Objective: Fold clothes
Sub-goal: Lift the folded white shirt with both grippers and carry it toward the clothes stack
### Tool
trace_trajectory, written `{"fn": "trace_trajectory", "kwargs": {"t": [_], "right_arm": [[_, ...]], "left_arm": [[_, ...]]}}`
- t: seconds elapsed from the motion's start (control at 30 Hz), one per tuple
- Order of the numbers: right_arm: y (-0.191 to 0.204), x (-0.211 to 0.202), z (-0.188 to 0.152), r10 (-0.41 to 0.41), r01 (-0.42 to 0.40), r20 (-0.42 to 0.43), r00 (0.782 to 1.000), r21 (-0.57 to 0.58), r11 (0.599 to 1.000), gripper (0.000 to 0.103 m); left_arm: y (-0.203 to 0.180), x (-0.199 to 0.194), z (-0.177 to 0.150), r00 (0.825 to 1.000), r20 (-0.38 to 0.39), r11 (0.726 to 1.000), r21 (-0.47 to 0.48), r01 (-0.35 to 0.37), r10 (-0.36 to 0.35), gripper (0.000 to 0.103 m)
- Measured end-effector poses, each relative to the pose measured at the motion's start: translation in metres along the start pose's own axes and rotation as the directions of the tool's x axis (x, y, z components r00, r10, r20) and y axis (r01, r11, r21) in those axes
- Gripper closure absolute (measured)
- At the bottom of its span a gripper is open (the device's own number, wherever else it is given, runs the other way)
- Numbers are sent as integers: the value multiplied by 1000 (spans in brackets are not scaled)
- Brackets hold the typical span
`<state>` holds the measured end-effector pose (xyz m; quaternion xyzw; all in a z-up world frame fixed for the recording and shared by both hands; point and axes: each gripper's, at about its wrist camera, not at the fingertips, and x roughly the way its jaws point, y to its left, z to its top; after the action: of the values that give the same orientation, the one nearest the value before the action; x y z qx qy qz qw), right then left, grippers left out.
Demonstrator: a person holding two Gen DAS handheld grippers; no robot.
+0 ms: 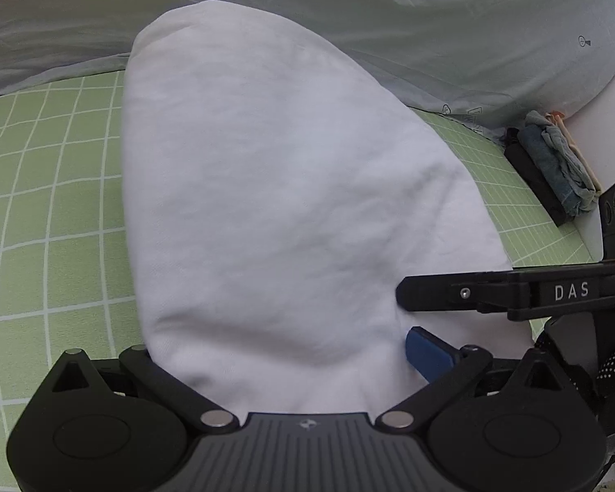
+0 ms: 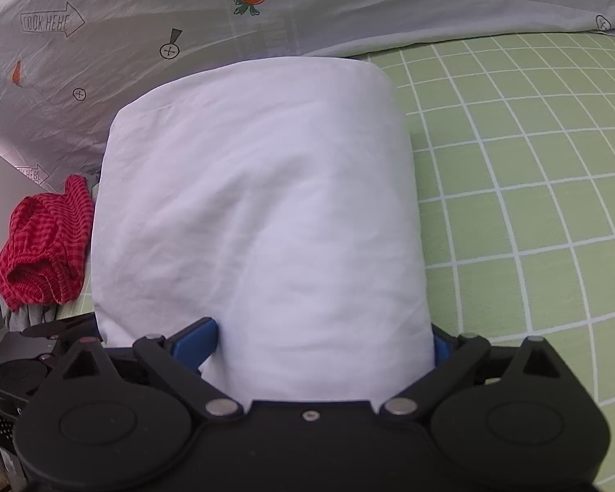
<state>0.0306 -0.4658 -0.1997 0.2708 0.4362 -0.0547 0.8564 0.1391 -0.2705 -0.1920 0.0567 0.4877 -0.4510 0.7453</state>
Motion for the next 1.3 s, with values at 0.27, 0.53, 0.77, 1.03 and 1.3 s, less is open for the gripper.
{"fn": "trace_trajectory", "kwargs": {"t": [0.27,0.53,0.77,1.03,1.3], "right_arm": [[-1,-29,-7,41,-43,58,997,34,998,52],[-4,-81,-38,44,-53,108,993,80,995,60],[-31,-140,-83,-10,-16,154,988,163,986,60],[-89,-186,-119,-31,-18,181,983,265,964,60],[-201,-243,-107,19,-60,184,983,219,974,60]], "left_arm": [[1,-23,3,997,78,990,-143,14,-3,49],[-52,-40,-20,997,58,993,-100,57,-51,50],[-114,-46,-49,994,34,994,-20,104,-103,50],[-186,-34,-63,994,13,994,41,103,-104,50],[-307,12,-60,997,42,997,23,68,-69,50]]}}
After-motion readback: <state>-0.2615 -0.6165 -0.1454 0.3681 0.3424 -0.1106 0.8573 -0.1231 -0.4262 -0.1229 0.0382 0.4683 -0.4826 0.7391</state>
